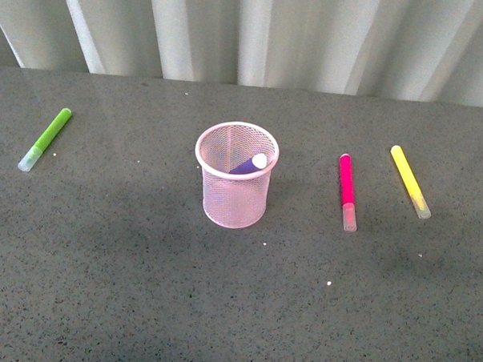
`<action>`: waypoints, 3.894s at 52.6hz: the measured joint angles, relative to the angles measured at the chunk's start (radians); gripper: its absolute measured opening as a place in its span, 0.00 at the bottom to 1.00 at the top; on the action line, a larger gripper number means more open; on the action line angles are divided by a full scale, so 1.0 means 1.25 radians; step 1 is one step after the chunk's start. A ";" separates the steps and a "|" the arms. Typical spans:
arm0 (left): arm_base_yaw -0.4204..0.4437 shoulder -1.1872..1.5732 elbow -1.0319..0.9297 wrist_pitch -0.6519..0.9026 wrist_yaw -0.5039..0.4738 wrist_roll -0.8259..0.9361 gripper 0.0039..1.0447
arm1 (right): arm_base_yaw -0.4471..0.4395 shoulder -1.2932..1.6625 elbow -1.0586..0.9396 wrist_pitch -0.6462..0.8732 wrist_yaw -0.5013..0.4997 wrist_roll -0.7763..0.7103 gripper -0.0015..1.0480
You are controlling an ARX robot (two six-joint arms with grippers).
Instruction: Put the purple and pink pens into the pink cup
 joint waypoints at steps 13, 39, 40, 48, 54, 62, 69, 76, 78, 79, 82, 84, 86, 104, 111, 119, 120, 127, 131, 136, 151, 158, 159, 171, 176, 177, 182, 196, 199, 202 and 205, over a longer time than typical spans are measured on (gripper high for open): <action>-0.034 -0.065 0.000 -0.061 -0.008 0.000 0.03 | 0.000 0.000 0.000 0.000 -0.001 0.000 0.93; -0.034 -0.231 0.000 -0.255 -0.008 0.001 0.03 | 0.000 0.000 0.000 0.000 0.000 0.000 0.93; -0.034 -0.245 0.000 -0.265 -0.008 0.001 0.03 | 0.000 0.000 0.000 0.000 0.000 0.000 0.93; -0.034 -0.273 0.000 -0.273 -0.010 0.001 0.03 | 0.000 0.000 0.000 0.000 -0.001 0.000 0.93; -0.034 -0.273 0.000 -0.273 -0.009 0.001 0.03 | 0.000 0.000 0.000 0.000 0.000 0.000 0.93; -0.034 -0.273 0.000 -0.274 -0.009 0.001 0.13 | 0.000 0.000 0.000 0.000 0.000 0.000 0.93; -0.034 -0.273 0.000 -0.274 -0.009 0.001 0.36 | -0.007 0.010 -0.002 0.027 -0.021 0.011 0.93; -0.034 -0.273 0.000 -0.274 -0.008 0.001 0.56 | -0.056 0.259 0.036 0.382 -0.063 0.074 0.93; -0.034 -0.273 0.000 -0.274 -0.009 0.001 0.61 | -0.063 0.353 0.066 0.475 -0.049 0.077 0.93; -0.034 -0.273 0.000 -0.275 -0.009 0.001 0.65 | -0.066 0.413 0.091 0.530 -0.039 0.078 0.93; -0.034 -0.273 0.000 -0.275 -0.009 0.001 0.75 | -0.070 0.601 0.193 0.672 -0.009 0.085 0.93; -0.034 -0.273 0.000 -0.275 -0.009 0.001 0.80 | -0.069 0.689 0.254 0.721 0.009 0.081 0.93; -0.034 -0.273 0.000 -0.275 -0.009 0.001 0.85 | -0.068 0.775 0.317 0.740 0.031 0.078 0.93; -0.034 -0.273 0.000 -0.275 -0.009 0.002 0.94 | 0.004 1.648 1.017 0.189 0.086 0.033 0.93; -0.034 -0.273 0.000 -0.275 -0.009 0.002 0.94 | 0.052 1.758 1.063 0.091 0.046 0.037 0.93; -0.034 -0.273 0.000 -0.275 -0.009 0.002 0.94 | 0.139 1.822 1.055 0.072 0.014 0.060 0.93; -0.034 -0.273 0.000 -0.275 -0.009 0.002 0.94 | 0.151 1.822 1.048 0.080 0.008 0.065 0.93; -0.034 -0.273 0.000 -0.275 -0.009 0.002 0.94 | 0.186 1.823 1.033 0.088 -0.005 0.095 0.93; -0.034 -0.273 0.000 -0.275 -0.009 0.002 0.94 | 0.189 1.823 1.021 0.093 -0.004 0.111 0.93; -0.034 -0.273 0.000 -0.275 -0.009 0.002 0.94 | 0.187 1.823 0.995 0.107 -0.007 0.123 0.93; -0.034 -0.273 0.000 -0.275 -0.009 0.002 0.94 | 0.186 1.831 0.969 0.137 -0.016 0.173 0.93; -0.034 -0.273 0.000 -0.275 -0.009 0.002 0.94 | 0.187 1.856 0.970 0.137 -0.014 0.185 0.93; -0.034 -0.273 0.000 -0.275 -0.009 0.002 0.94 | 0.188 1.856 0.971 0.138 -0.015 0.187 0.93; -0.034 -0.273 0.000 -0.275 -0.009 0.002 0.94 | 0.186 1.868 0.981 0.152 -0.013 0.200 0.93; -0.034 -0.273 0.000 -0.275 -0.009 0.002 0.94 | 0.184 1.877 0.992 0.156 -0.009 0.200 0.93; -0.034 -0.273 0.000 -0.275 -0.009 0.002 0.94 | 0.183 1.877 0.993 0.157 -0.009 0.200 0.93; -0.034 -0.273 0.000 -0.275 -0.009 0.002 0.94 | 0.180 1.885 1.002 0.157 -0.007 0.199 0.93; -0.034 -0.273 0.000 -0.275 -0.009 0.002 0.94 | 0.166 1.889 1.005 0.160 -0.001 0.199 0.67; -0.034 -0.273 0.000 -0.275 -0.009 0.002 0.94 | 0.161 1.889 1.005 0.160 -0.003 0.199 0.60; -0.034 -0.273 0.000 -0.275 -0.009 0.002 0.94 | 0.157 1.891 1.006 0.160 -0.003 0.199 0.52; -0.034 -0.273 0.000 -0.275 -0.009 0.002 0.94 | 0.153 1.892 1.006 0.159 -0.003 0.199 0.45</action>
